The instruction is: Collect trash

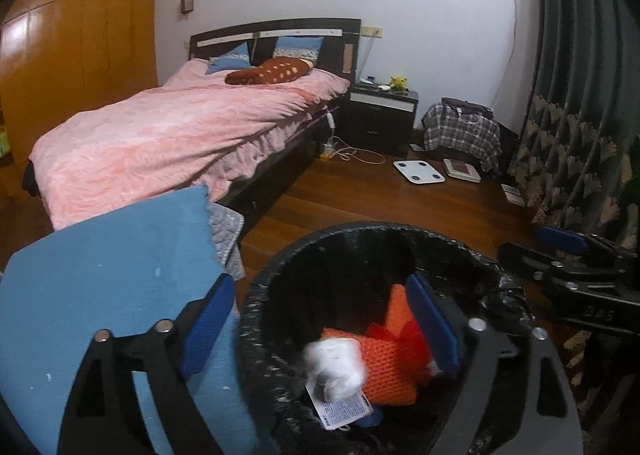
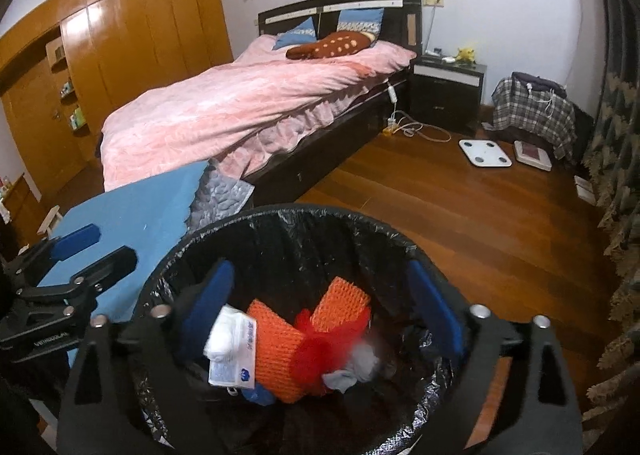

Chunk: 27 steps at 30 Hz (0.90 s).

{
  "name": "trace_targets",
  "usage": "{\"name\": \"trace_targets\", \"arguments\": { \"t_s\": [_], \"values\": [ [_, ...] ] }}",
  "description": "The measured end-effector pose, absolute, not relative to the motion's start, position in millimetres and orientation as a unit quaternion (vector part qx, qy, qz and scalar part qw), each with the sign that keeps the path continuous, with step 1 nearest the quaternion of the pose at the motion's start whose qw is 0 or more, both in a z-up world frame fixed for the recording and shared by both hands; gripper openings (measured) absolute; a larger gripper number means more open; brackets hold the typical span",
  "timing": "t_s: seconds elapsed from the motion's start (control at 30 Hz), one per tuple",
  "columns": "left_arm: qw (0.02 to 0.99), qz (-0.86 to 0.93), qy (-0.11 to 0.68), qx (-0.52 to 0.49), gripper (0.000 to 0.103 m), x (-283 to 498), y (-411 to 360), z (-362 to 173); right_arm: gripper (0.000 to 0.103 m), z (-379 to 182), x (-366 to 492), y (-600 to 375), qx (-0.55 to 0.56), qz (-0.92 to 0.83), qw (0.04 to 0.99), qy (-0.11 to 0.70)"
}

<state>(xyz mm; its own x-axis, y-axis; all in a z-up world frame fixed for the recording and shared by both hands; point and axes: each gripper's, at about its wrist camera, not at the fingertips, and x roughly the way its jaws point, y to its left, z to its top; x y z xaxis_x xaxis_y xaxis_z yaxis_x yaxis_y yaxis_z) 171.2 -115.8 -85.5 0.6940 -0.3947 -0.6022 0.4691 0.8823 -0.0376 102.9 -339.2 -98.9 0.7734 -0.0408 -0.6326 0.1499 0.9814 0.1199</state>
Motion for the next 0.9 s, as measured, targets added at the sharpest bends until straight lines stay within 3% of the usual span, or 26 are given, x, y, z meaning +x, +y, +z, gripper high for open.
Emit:
{"name": "trace_targets", "arguments": {
  "t_s": [0.13, 0.9],
  "values": [
    [0.929, -0.210, 0.300, 0.060, 0.097, 167, -99, -70, 0.096, -87, 98, -335, 0.085, -0.042, 0.940, 0.327],
    [0.949, -0.157, 0.270, 0.038, 0.097, 117, -37, -18, 0.097, -20, 68, -262, 0.059, 0.035, 0.952, 0.298]
  ]
}}
